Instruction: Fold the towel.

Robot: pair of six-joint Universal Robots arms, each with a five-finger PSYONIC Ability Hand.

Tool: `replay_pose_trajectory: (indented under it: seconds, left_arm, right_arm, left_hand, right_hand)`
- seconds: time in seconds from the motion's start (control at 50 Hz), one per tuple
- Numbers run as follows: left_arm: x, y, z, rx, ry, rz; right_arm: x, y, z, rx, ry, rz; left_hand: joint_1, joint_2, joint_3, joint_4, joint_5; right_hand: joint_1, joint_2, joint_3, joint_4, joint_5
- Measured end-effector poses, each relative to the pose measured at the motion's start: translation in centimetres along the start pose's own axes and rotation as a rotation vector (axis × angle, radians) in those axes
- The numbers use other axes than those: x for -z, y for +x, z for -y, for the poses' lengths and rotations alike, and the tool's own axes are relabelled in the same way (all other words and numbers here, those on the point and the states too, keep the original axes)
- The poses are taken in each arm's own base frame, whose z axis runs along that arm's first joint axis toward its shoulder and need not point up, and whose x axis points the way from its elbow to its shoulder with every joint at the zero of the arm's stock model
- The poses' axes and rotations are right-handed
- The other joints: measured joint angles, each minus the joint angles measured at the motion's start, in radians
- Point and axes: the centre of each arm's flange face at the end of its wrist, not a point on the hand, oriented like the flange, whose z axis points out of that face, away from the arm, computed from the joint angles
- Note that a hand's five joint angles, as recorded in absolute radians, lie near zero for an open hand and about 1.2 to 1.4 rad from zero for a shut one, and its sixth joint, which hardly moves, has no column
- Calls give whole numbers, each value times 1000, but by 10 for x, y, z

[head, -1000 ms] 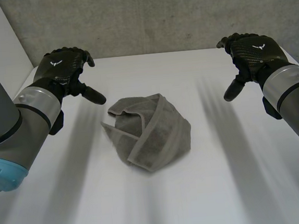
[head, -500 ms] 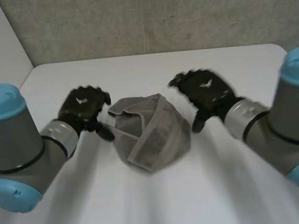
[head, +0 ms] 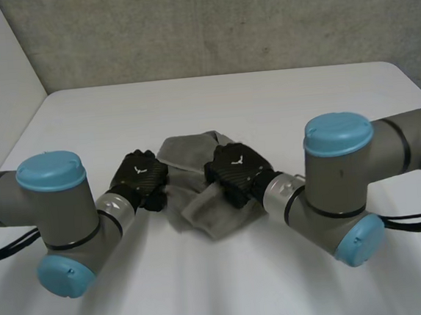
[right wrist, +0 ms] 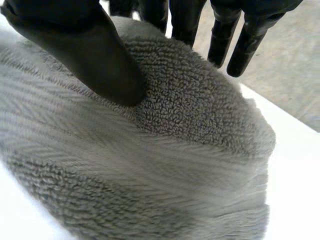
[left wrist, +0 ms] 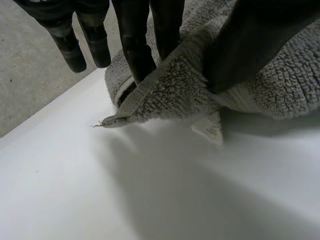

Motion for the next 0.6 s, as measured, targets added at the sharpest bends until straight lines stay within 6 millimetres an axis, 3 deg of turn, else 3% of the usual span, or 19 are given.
replay_pose_trajectory:
  seconds: [0.12, 0.26, 0.46, 0.6]
  left_arm:
    - [0, -2, 6, 4, 16, 5]
    - [14, -14, 26, 3, 67, 35]
    - [44, -50, 52, 6, 140, 130]
    - [54, -43, 44, 5, 151, 83]
  right_arm:
    - [22, 31, 25, -43, 50, -83]
    - [56, 90, 44, -80, 98, -231]
    - [94, 176, 22, -145, 61, -356]
    - [114, 205, 2, -197, -1, -380]
  left_hand:
    - [6, 12, 0, 0, 19]
    - [6, 13, 0, 0, 19]
    - [6, 24, 0, 0, 25]
    - [6, 33, 0, 0, 29]
  right_hand:
    - [6, 1, 0, 0, 5]
    - [12, 1, 0, 0, 8]
    - [17, 1, 0, 0, 8]
    - [-7, -21, 0, 0, -40]
